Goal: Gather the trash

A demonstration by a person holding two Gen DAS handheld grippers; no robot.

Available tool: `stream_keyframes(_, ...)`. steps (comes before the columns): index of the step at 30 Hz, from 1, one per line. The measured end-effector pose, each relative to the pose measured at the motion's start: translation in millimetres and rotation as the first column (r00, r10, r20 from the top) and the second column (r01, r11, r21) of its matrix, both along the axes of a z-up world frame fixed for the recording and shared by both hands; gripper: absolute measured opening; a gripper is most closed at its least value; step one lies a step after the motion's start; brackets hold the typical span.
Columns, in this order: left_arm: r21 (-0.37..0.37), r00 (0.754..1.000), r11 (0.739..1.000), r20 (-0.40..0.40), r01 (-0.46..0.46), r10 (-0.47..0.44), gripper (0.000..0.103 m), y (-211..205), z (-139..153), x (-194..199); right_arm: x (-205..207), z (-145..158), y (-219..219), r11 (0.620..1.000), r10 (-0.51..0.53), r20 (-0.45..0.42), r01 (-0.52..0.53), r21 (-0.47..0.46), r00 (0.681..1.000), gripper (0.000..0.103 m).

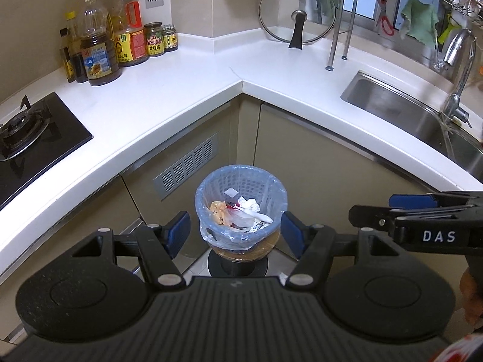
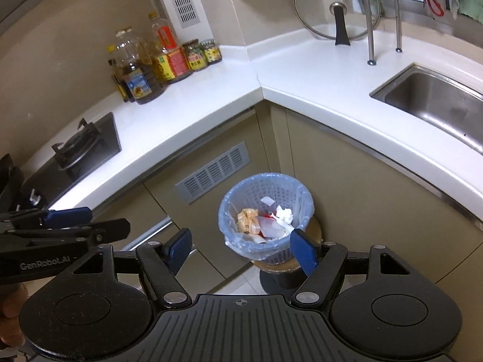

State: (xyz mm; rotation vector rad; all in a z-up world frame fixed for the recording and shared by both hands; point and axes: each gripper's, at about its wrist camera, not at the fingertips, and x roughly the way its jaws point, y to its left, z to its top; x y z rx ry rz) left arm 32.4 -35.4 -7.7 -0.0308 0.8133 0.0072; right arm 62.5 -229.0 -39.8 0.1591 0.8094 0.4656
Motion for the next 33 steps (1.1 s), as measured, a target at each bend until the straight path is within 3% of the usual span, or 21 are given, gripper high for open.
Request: stream_keyframes(33, 0.007, 1.000, 1.000, 0.021, 0.021, -0.021, 0.066, 1.4, 10.8, -13.7, -16.7, 9.9, -5.8, 1.000, -0.010, 0.038, 0.010, 0.005, 0.999, 0.072)
